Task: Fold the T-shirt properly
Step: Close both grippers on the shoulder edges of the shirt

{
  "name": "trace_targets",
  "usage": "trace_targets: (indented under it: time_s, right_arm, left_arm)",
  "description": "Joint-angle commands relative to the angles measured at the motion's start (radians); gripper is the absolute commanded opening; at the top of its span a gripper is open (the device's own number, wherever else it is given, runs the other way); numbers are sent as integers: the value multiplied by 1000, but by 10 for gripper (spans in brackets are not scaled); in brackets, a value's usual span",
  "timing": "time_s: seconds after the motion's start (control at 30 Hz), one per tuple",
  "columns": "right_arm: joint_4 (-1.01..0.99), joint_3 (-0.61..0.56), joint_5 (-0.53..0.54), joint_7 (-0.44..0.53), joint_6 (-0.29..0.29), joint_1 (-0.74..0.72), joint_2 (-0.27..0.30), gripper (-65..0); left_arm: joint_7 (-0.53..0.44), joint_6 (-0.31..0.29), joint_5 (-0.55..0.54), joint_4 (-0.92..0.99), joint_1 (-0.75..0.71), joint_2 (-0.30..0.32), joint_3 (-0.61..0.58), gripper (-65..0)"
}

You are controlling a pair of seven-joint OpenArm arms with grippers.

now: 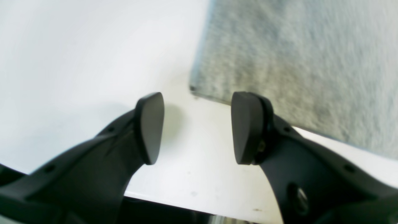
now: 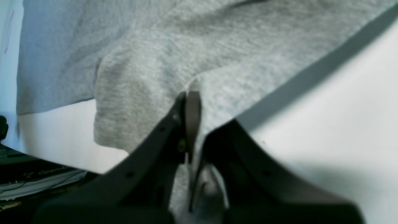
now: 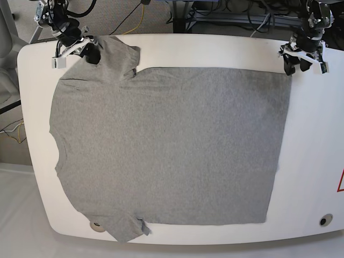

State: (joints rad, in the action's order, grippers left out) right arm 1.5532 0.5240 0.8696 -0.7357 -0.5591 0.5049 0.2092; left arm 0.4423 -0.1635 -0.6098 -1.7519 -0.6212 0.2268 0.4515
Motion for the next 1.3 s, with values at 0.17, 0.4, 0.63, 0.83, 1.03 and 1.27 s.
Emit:
trace_targets:
  time_s: [0.17, 0.4, 0.63, 0.83, 1.03, 1.27]
  right_arm:
    - [8, 1, -26, -10, 11, 11, 9, -643]
    - [6, 2, -28, -14, 4, 3, 8, -648]
    - [6, 2, -30, -19, 4, 5, 8, -649]
    - [5, 1, -30, -18, 4, 5, 9, -650]
    - [4, 2, -32, -20, 5, 8, 8, -650]
    - [6, 1, -30, -21, 5, 7, 8, -650]
  left_arm:
    - [73, -114, -154, 53, 45, -21, 53, -306]
    - [61, -194, -191, 99, 78, -30, 30, -296]
    - [72, -268, -237, 125, 92, -39, 38, -296]
    - [71, -299, -265, 138, 102, -44, 41, -291]
    - [74, -271, -251, 137, 104, -41, 26, -291]
    - [81, -266, -235, 130, 107, -41, 13, -296]
